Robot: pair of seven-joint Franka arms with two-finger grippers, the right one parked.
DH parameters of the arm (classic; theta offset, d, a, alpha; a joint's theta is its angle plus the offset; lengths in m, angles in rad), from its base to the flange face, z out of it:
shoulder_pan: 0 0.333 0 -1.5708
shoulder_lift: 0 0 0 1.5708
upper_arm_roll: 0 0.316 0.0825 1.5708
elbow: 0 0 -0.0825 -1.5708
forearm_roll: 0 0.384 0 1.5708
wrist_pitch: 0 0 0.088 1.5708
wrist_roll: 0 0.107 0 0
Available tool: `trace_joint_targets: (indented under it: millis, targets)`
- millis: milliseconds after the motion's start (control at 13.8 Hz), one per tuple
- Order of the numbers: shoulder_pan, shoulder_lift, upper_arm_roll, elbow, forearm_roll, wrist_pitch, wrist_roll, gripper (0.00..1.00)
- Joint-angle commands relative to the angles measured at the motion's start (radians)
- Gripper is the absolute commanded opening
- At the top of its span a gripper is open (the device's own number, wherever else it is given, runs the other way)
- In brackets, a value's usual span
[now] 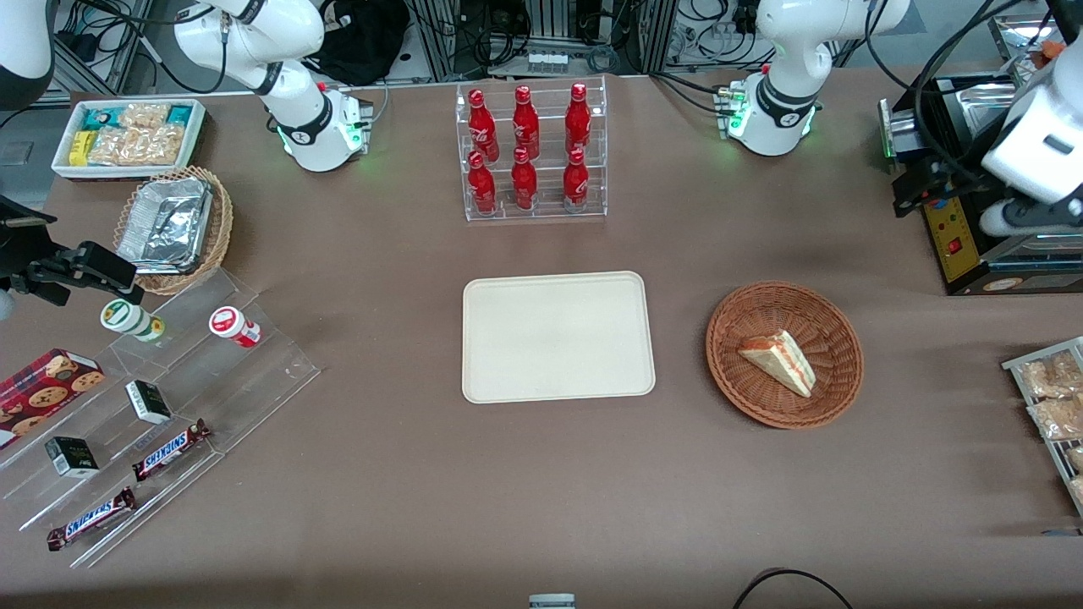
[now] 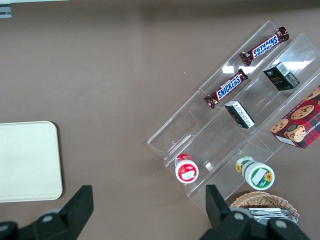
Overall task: Place sandwich from basket to tray
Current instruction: 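Move the left gripper over the sandwich in the wicker basket and lower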
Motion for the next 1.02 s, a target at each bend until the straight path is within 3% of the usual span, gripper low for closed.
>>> trace_joint_targets:
  millis: [0, 290, 653, 944]
  targets:
    - [0.009, 0.035, -0.008, -0.120, 0.011, 0.114, -0.026, 1.00]
    - [0.011, 0.035, -0.008, -0.337, -0.005, 0.376, -0.124, 1.00]
    - [0.009, 0.061, -0.046, -0.585, 0.005, 0.785, -0.656, 1.00]
    - [0.008, 0.131, -0.054, -0.622, 0.003, 0.925, -0.866, 1.00]
